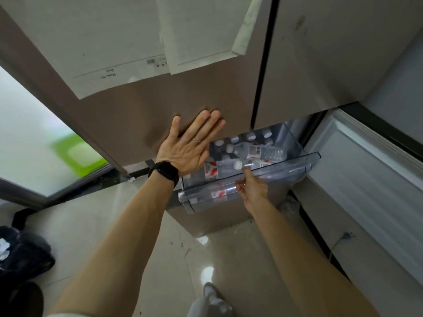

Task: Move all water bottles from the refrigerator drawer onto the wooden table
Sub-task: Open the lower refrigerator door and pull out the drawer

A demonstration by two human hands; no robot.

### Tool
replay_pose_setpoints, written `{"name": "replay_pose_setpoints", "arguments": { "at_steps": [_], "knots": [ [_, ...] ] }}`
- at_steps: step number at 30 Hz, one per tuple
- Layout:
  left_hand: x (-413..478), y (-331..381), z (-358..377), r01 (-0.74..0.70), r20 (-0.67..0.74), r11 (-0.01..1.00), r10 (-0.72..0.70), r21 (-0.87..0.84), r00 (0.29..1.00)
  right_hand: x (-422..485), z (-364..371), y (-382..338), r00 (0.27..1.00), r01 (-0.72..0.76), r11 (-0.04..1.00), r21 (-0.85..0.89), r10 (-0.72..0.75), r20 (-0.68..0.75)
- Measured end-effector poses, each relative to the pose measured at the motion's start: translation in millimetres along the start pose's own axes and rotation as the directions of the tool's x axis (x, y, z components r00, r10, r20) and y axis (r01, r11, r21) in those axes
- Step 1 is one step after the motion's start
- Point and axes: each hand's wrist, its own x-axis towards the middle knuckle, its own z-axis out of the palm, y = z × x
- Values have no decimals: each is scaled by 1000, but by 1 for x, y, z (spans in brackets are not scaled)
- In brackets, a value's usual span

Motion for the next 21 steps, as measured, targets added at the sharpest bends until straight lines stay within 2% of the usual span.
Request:
{"name": "replay_pose_setpoints", "arguments": {
  "at_steps": [8,16,21],
  "knots": [
    [0,-1,-1,13,10,999,-13,-34,1000,-19,-24,14,998,-49,994,93,52,-33],
    [0,-1,-2,-20,28,1000,21,-18,999,-35,-47,29,995,-70,995,77,75,-71],
    [-1,-1,-6,-3,86,999,8,-53,996,-51,-65,36,992,-77,996,41,81,-93]
  ]
}}
